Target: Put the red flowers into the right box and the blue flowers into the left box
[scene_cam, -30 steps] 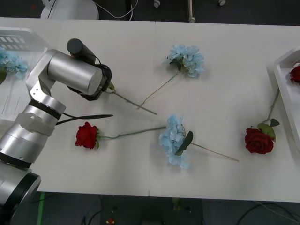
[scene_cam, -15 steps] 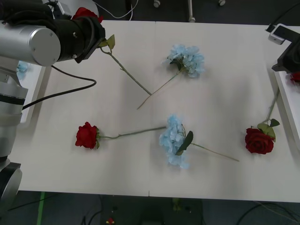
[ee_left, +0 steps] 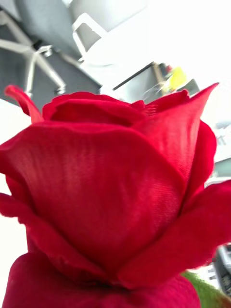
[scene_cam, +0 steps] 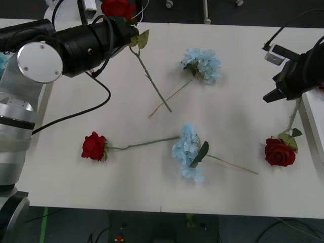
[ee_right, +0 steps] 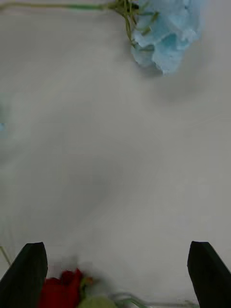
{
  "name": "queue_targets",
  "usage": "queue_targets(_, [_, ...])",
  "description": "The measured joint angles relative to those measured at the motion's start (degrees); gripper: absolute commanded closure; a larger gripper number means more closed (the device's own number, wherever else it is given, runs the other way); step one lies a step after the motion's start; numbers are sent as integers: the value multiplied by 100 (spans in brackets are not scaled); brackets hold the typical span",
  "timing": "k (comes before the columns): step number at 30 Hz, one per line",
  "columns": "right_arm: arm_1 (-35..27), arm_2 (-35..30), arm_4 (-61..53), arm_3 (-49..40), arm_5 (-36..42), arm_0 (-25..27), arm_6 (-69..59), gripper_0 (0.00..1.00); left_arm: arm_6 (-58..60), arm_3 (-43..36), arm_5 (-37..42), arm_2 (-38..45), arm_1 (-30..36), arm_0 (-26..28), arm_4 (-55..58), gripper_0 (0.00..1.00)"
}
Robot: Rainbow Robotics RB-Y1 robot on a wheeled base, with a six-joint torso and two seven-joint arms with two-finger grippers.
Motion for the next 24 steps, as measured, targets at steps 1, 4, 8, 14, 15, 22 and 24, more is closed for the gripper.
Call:
queue_targets(1, [27,-2,-185,-4,44,0,-288,16,-107,0,-146,-3,-101,35,43,100])
queue_targets(4, [159,-6,-817,-7,125,0,-981,16,-499,0,-615,-53,-446,134,104,100])
queue_targets(8, [405,-9,-1529,-10,124,0,-1044,16,-674,0,-813,-126,-832,177,107,100])
queue_targets(14, [795,-10,-1914,-199,104,0,-1322,16,-674,0,-1110,-226,-1303,178,113,100])
queue_targets(15, [862,-10,-1915,-252,98,0,-1323,16,-674,0,-1138,-254,-1370,178,113,100])
queue_targets(22, [1376,-11,-1990,-357,-76,0,-1337,15,-674,0,-1148,-299,-1718,178,116,100])
queue_targets(24, [1508,-11,-1991,-358,-179,0,-1358,15,-674,2,-1148,-299,-1747,178,116,100])
